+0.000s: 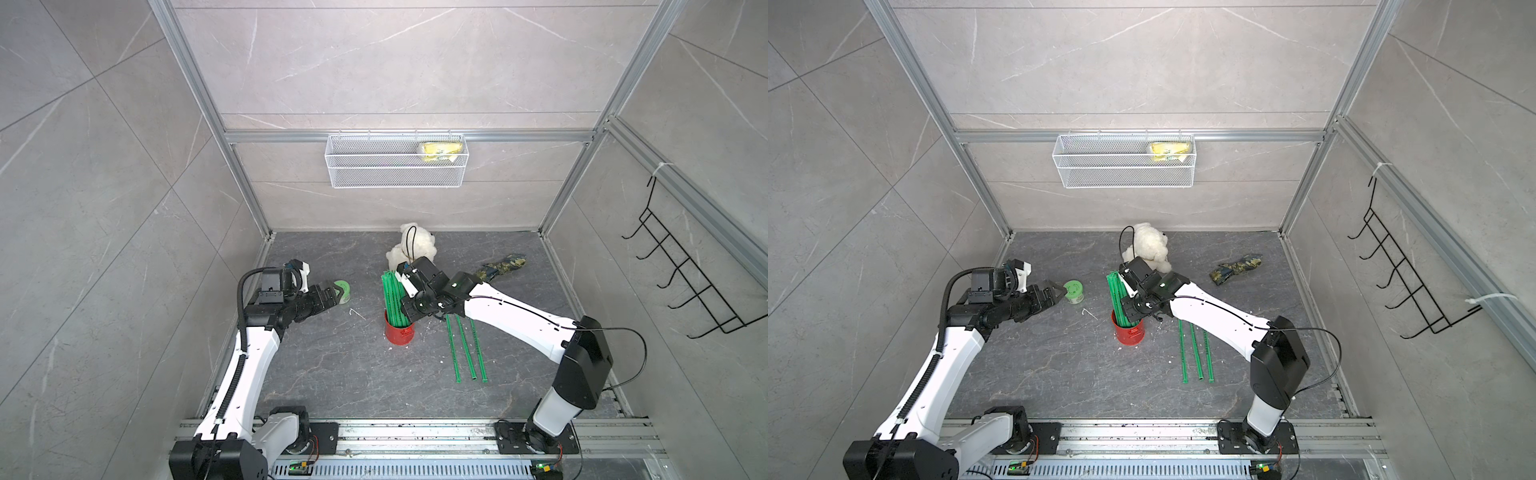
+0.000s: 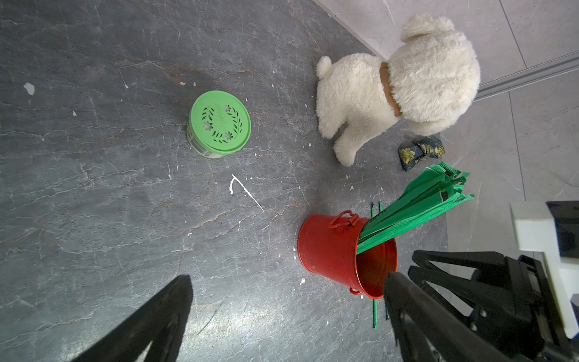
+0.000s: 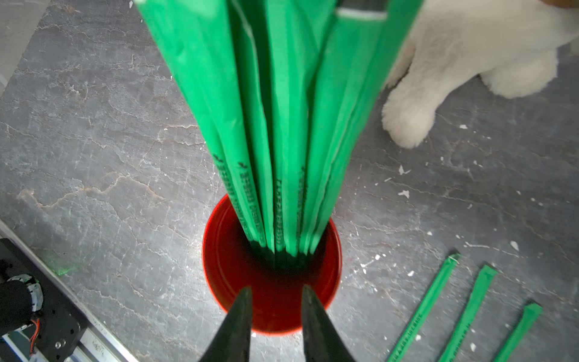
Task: Take the straws out of the storage container
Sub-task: Pick up the straw from the container.
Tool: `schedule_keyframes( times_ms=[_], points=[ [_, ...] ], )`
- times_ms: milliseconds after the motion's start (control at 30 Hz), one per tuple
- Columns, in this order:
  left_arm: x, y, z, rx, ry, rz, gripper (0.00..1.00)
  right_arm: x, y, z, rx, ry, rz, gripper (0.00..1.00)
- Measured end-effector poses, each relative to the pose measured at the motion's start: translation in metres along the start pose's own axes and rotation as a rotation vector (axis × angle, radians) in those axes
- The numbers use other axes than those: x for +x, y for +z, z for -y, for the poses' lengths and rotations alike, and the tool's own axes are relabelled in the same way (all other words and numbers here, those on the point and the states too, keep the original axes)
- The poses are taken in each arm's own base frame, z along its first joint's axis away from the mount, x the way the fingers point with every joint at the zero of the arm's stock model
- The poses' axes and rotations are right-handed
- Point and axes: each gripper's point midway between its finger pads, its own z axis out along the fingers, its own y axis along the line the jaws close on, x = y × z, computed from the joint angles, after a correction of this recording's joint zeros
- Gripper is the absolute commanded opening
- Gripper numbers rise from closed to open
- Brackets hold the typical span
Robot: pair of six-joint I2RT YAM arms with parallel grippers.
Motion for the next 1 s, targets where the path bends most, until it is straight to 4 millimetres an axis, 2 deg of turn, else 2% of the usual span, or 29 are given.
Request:
schedule_keyframes(
  times_ms=[300, 500, 633, 800, 1000],
  points=[
    [0.000, 0.001, -0.001, -0.001, -0.002, -0.003, 1.00, -0.020, 0.011, -0.002, 0.007, 0.003, 0.042, 0.31],
    [0.000, 0.001, -0.001, -0.001, -0.002, -0.003, 1.00, -0.019, 0.018, -0.002, 0.010, 0.004, 0.032, 0.27],
    [0.000, 0.001, 0.000, -0.001, -0.002, -0.003, 1.00, -0.023, 0.016, -0.003, 0.007, 0.010, 0.043, 0.24],
    [0.000, 0.001, -0.001, -0.001, -0.002, -0.003, 1.00, -0.033, 0.012, -0.006, -0.001, 0.010, 0.068, 0.23],
    [0.000, 0.001, 0.000, -0.001, -0.002, -0.003, 1.00, -0.034, 0.018, -0.007, 0.001, 0.010, 0.060, 0.23]
  ],
)
